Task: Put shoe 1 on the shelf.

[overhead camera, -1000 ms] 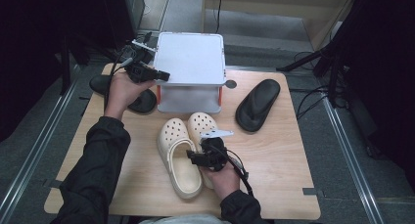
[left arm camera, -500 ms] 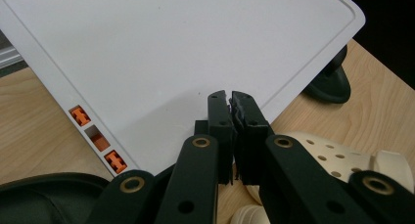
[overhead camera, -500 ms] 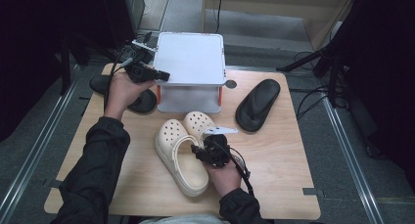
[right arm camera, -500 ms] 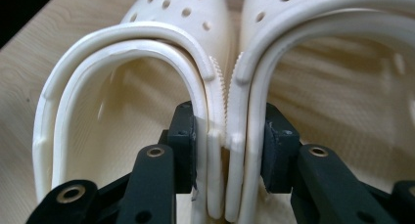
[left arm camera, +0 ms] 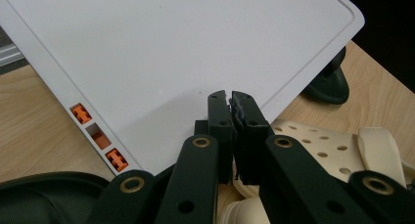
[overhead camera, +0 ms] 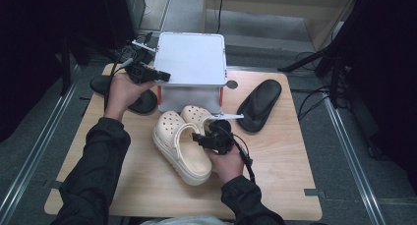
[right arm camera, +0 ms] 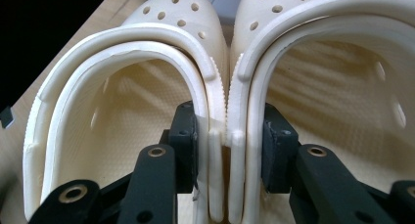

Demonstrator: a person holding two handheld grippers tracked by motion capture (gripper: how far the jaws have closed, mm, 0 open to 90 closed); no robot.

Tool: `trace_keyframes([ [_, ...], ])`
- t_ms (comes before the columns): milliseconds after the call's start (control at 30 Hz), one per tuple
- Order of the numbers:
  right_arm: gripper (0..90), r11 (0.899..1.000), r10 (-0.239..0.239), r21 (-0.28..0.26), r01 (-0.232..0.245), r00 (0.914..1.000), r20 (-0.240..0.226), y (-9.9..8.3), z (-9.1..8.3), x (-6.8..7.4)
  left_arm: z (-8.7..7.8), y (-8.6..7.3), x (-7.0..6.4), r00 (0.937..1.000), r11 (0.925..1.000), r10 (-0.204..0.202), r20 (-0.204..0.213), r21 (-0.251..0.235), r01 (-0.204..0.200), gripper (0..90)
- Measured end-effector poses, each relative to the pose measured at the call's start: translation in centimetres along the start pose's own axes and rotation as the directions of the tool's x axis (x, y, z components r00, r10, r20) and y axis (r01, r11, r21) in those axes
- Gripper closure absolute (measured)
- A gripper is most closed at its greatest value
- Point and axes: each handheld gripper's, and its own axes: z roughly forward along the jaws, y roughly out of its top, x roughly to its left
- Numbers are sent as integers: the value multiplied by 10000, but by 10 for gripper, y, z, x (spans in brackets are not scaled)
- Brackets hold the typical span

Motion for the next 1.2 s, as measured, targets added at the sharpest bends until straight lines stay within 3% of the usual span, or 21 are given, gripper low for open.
trace_keyframes([
  [300, 659, 9993, -275, -240, 283, 9991, 332, 32, 11, -3, 0, 0, 0, 10000, 10000, -83, 32, -22, 83, 878],
  [533, 660, 9989, -4, -464, 24, 9990, 439, 55, 28, -13, 0, -1, 2, 9999, 9999, -96, 108, -75, 97, 879],
  [700, 659, 9985, -47, -537, 95, 9959, 901, 68, 40, -17, 0, 0, 1, 9999, 9999, -72, 107, -73, 72, 880],
  [867, 659, 9972, 5, -735, 109, 9882, 1533, 78, 52, -22, 0, -1, 2, 9998, 9999, -107, 173, -83, 109, 879],
  [1033, 660, 9957, -90, -872, 298, 9732, 2298, 81, 63, -27, 0, -1, 3, 9996, 9999, -128, 232, -89, 130, 880],
  [1100, 659, 9965, 168, -839, 24, 9737, 2274, 81, 68, -29, 1, -1, 2, 9997, 9999, -110, 237, -92, 112, 880],
  [1200, 658, 9959, 47, -884, 206, 9609, 2767, 82, 78, -23, 0, -1, 2, 9998, 9999, -94, 178, -97, 95, 880],
])
